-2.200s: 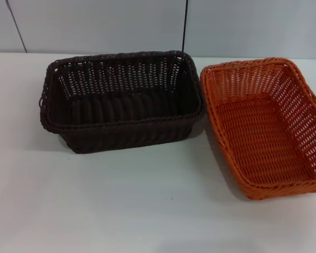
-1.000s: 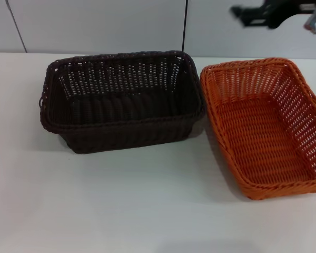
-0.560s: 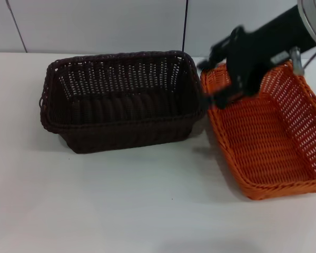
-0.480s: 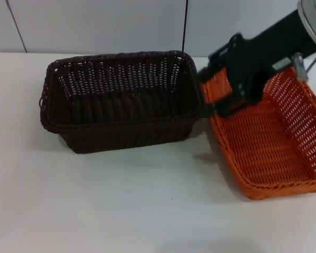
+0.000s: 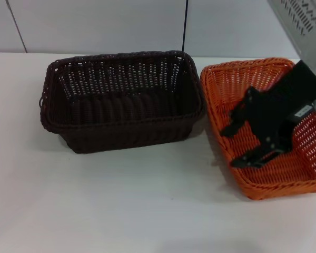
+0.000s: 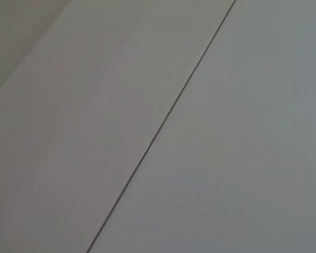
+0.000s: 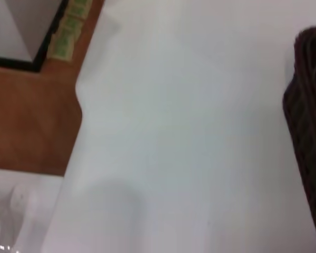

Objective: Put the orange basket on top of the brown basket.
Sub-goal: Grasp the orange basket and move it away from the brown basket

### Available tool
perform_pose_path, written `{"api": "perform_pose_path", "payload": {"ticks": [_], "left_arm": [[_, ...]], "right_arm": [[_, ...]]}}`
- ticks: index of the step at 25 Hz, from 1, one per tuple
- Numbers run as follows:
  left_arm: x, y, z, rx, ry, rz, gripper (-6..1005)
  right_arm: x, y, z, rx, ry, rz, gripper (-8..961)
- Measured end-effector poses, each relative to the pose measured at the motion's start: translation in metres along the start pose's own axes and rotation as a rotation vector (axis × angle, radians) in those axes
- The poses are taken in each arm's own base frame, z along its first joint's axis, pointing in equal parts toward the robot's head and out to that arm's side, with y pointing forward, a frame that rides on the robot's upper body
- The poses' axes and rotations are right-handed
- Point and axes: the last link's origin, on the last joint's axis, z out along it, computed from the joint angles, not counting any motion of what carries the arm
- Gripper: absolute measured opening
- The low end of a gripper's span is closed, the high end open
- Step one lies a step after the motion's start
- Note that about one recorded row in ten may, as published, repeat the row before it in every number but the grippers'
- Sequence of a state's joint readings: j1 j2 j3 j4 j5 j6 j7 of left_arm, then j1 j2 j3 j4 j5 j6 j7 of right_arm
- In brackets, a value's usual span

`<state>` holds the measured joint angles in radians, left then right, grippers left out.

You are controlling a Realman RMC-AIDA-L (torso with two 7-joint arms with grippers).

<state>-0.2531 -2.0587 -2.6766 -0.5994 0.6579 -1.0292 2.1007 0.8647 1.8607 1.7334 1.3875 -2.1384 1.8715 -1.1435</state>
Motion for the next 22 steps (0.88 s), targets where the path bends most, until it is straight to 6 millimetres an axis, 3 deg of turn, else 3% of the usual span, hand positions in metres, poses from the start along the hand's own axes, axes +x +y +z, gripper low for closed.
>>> {"api": "perform_pose_path", "payload": {"ticks": [6,22], "left_arm": [[-0.002,-0.003,-0.002,0.016,-0.010,0.003,513],[-0.001,-0.010,-0.006,0.043,-0.014,0.007,512]], "right_arm": [[0.004,0.009,-0.006,0.037,0.056,0.023,546],[0.033,0.026,0.011,0.010,0.131,0.189,537]]}}
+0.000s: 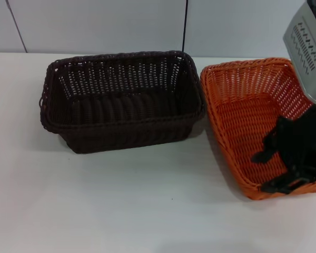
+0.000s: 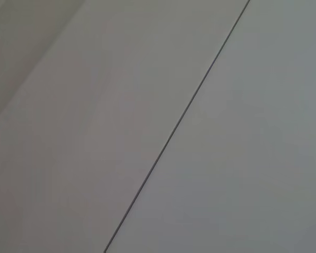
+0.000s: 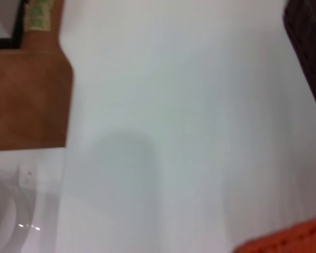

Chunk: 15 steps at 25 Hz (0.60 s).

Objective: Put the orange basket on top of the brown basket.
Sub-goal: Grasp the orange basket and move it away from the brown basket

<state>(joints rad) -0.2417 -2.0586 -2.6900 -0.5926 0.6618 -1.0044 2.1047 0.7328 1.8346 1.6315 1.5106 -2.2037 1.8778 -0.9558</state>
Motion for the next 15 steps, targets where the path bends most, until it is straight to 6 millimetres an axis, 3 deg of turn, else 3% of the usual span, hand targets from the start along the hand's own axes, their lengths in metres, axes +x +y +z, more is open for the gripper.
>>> {"api": "perform_pose_path", "payload": {"ticks": [15], "left_arm": [[0.004,-0.007,-0.006,0.019,0.010,0.008,512]], "right_arm": [[0.022,-0.004,0.027,-0.055,0.095,0.105,528]]}}
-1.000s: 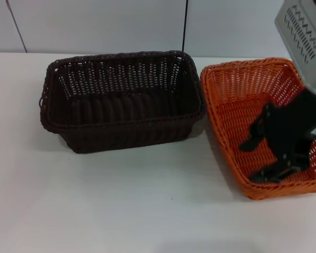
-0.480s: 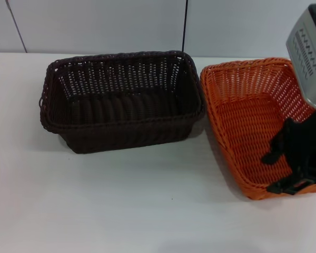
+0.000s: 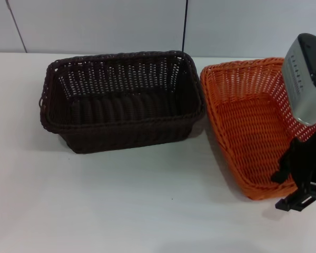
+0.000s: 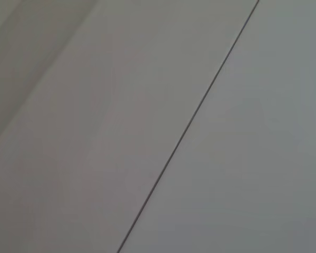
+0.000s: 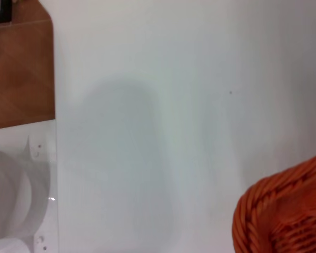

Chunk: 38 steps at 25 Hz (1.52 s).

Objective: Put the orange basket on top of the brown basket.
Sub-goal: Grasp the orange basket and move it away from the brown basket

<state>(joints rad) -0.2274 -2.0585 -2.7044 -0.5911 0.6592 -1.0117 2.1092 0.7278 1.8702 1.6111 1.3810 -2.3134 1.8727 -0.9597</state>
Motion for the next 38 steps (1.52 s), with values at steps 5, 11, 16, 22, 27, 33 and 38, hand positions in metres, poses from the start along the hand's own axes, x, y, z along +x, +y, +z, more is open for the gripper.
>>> {"api": "perform_pose_path", "payload": {"ticks": [5,11,16,22,27,33,38], "left_arm": [[0.002,-0.002,-0.002,0.003,0.003,0.006,513],[0.003,0.001,-0.001,-0.010,0.010,0.005,513],[0.004,0.003,0.000,-0.026,0.018,0.004,512],[0.003,0.005,-0.001,-0.037,0.021,-0.001,512],[0.005,0.008,-0.001,-0.055,0.033,0.001,513],[0.008,0.009,-0.001,-0.067,0.045,0.005,513],[0.011,0.006,-0.001,-0.055,0.059,0.006,512]], "right_arm": [[0.006,-0.004,0.009,-0.022,0.031,0.017,526],[0.008,-0.012,0.019,-0.028,0.074,0.007,522],[0.010,-0.020,0.024,-0.010,0.116,-0.015,519],[0.005,-0.031,0.025,0.036,0.073,-0.047,516],[0.001,-0.034,0.029,0.064,0.055,-0.077,513],[-0.009,-0.028,0.032,0.050,0.055,-0.115,252],[-0.018,-0.025,0.025,0.085,0.013,-0.104,209]]}}
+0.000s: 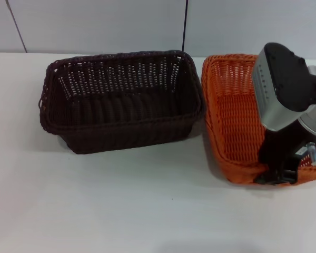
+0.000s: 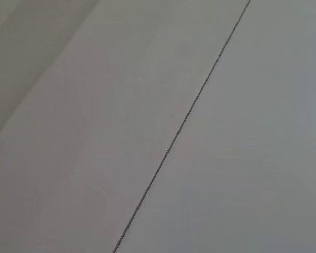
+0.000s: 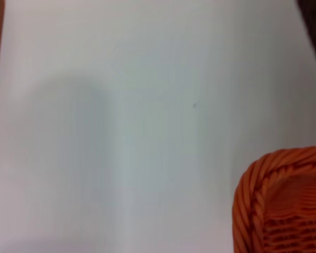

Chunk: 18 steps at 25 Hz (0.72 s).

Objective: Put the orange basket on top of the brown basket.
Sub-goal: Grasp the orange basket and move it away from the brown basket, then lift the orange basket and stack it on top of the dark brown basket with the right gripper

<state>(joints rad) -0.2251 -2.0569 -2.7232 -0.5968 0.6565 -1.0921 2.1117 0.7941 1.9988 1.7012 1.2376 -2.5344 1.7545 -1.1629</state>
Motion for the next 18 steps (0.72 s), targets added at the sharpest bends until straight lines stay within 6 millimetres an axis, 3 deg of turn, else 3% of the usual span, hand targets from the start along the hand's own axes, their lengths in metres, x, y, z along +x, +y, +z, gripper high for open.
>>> {"api": "perform_pose_path", "payload": {"ticks": [8,18], "left_arm": [[0.005,-0.002,0.004,-0.001,0.008,0.029,512],[0.016,-0.010,0.007,0.001,0.014,0.056,513]], "right_arm": [[-0.020,0.004,-0.020,0.099,-0.097,0.051,188],[-0.049,0.032,-0.060,0.200,-0.245,0.104,164]]}}
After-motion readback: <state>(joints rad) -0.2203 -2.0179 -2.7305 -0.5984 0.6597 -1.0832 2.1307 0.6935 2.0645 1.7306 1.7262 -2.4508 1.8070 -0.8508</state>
